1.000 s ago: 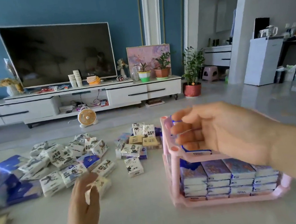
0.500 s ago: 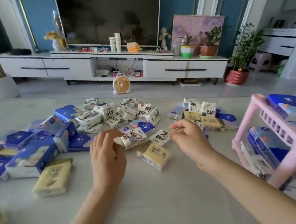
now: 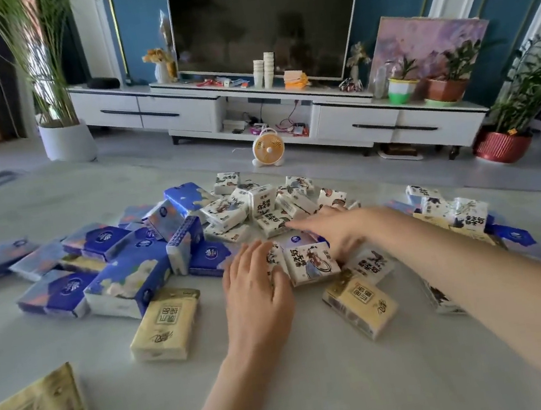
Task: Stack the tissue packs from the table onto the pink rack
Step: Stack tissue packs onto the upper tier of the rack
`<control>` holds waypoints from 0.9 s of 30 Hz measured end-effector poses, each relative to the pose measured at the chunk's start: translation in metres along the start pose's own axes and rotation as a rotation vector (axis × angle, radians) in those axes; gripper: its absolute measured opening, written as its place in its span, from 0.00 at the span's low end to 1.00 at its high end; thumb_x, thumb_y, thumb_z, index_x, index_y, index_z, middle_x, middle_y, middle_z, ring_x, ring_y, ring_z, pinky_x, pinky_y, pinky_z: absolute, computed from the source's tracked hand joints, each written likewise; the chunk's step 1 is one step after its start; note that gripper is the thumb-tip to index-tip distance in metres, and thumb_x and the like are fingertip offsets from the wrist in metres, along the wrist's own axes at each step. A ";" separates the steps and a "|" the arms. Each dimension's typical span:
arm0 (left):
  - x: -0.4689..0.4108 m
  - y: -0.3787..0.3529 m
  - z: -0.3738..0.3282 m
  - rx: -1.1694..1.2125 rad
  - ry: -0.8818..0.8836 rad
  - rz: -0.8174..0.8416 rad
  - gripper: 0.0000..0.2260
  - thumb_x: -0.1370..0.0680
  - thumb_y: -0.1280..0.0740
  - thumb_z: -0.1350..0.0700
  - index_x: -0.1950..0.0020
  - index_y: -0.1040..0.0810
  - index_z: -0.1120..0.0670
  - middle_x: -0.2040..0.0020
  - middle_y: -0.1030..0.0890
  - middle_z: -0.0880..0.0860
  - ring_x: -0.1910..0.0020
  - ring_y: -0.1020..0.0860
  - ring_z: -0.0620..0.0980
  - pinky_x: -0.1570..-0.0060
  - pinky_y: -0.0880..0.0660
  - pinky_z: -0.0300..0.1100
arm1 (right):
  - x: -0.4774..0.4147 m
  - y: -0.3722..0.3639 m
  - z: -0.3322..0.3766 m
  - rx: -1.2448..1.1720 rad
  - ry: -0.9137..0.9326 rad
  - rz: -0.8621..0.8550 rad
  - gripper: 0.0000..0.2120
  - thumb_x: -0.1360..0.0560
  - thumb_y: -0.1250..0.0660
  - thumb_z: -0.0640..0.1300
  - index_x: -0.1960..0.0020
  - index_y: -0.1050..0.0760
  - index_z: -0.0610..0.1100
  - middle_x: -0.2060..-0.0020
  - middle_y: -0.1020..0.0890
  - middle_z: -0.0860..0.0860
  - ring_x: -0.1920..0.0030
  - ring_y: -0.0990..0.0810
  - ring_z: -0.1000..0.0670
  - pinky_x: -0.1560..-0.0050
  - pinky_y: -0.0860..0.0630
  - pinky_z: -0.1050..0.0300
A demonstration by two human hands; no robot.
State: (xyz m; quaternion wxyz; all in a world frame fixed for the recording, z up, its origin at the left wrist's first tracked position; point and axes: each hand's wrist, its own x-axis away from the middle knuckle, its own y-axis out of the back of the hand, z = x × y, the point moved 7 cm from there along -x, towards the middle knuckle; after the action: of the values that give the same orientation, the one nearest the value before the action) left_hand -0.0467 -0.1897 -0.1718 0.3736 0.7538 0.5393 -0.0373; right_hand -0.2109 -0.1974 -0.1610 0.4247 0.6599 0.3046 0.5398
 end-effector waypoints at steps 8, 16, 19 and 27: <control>-0.003 0.005 0.008 0.017 0.013 -0.137 0.27 0.26 0.53 0.43 0.42 0.23 0.57 0.39 0.24 0.54 0.36 0.30 0.52 0.35 0.37 0.49 | 0.007 -0.010 0.007 -0.219 0.142 -0.083 0.50 0.37 0.23 0.51 0.24 0.49 0.51 0.37 0.35 0.48 0.36 0.34 0.47 0.33 0.34 0.45; 0.000 0.017 0.003 0.047 0.008 -0.254 0.21 0.24 0.51 0.48 0.48 0.22 0.56 0.45 0.21 0.54 0.44 0.26 0.54 0.43 0.35 0.46 | 0.026 -0.027 0.010 -0.153 0.038 -0.359 0.40 0.31 0.39 0.68 0.26 0.50 0.57 0.31 0.40 0.52 0.30 0.44 0.50 0.32 0.44 0.45; 0.000 0.018 0.000 0.051 -0.014 -0.251 0.21 0.24 0.50 0.49 0.48 0.22 0.58 0.46 0.21 0.55 0.45 0.25 0.55 0.45 0.33 0.47 | 0.026 -0.028 0.011 -0.295 0.059 -0.388 0.40 0.33 0.36 0.69 0.27 0.45 0.56 0.33 0.37 0.52 0.32 0.39 0.50 0.33 0.38 0.48; 0.001 0.008 -0.001 -0.107 -0.075 -0.172 0.23 0.24 0.50 0.48 0.42 0.23 0.57 0.40 0.22 0.53 0.37 0.28 0.54 0.30 0.43 0.53 | 0.032 -0.023 0.020 -0.505 0.105 -0.524 0.33 0.35 0.27 0.58 0.35 0.35 0.48 0.41 0.27 0.51 0.43 0.28 0.51 0.42 0.29 0.56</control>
State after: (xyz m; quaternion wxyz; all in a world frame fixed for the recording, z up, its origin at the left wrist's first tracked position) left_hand -0.0397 -0.1896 -0.1673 0.4287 0.6818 0.5888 -0.0687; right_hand -0.1829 -0.1637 -0.1678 0.6819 0.4050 0.3419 0.5041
